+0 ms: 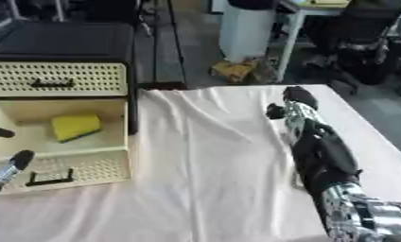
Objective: Pick up objects from table and place into drawer.
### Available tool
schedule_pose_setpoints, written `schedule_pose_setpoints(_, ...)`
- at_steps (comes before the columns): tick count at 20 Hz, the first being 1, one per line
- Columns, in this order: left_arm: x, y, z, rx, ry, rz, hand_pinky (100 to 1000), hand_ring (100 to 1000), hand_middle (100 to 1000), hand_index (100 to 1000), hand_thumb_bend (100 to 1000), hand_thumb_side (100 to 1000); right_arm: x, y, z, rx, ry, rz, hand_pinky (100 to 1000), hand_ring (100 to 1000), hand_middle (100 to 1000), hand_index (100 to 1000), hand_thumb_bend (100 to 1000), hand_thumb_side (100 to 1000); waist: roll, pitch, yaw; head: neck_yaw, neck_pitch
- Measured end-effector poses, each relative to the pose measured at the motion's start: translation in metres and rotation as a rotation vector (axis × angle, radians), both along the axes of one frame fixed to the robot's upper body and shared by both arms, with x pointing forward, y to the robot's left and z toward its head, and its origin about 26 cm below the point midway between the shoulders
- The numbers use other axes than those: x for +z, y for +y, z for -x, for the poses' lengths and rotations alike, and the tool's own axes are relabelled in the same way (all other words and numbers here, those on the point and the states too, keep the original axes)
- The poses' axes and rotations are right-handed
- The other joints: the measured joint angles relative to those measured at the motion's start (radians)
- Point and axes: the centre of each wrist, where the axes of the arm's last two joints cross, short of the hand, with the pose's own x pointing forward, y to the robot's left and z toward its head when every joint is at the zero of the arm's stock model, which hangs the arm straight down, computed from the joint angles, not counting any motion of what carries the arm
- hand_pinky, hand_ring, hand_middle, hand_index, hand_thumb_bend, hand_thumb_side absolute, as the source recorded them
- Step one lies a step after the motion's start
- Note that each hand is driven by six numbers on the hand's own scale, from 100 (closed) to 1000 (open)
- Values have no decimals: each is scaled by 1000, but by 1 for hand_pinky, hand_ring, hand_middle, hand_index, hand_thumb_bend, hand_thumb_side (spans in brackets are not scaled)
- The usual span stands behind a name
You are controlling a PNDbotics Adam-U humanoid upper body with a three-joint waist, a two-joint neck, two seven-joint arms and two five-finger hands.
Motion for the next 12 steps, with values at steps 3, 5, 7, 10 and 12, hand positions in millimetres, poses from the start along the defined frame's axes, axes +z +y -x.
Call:
schedule_pose_setpoints(3,-1,0,0,-1,5,-2,100,100,100,782,495,1000,-18,-2,7,-10,21,-6,916,1000,910,895,155,381,0,0,0,-2,0)
schedule_pose_setpoints(5,-1,0,1,0,6,-4,100,100,100,782,494,1000,-30,-4,13,-16,35,-9,912,1000,910,894,155,382,-1,0,0,-2,0)
schedule_pose_setpoints(7,-1,0,1,1,6,-6,100,100,100,782,494,1000,-42,-7,19,-23,48,-9,910,1000,910,894,150,378,-2,0,1,-3,1)
schedule_pose_setpoints(10,-1,0,1,1,6,-10,100,100,100,782,494,1000,-60,-12,31,-37,64,-5,908,1000,908,893,136,372,-2,0,4,-5,1)
schedule_pose_setpoints(12,-1,0,1,0,7,-11,100,100,100,783,494,1000,-70,-15,38,-49,63,0,907,1000,907,892,132,371,-4,0,6,-8,1)
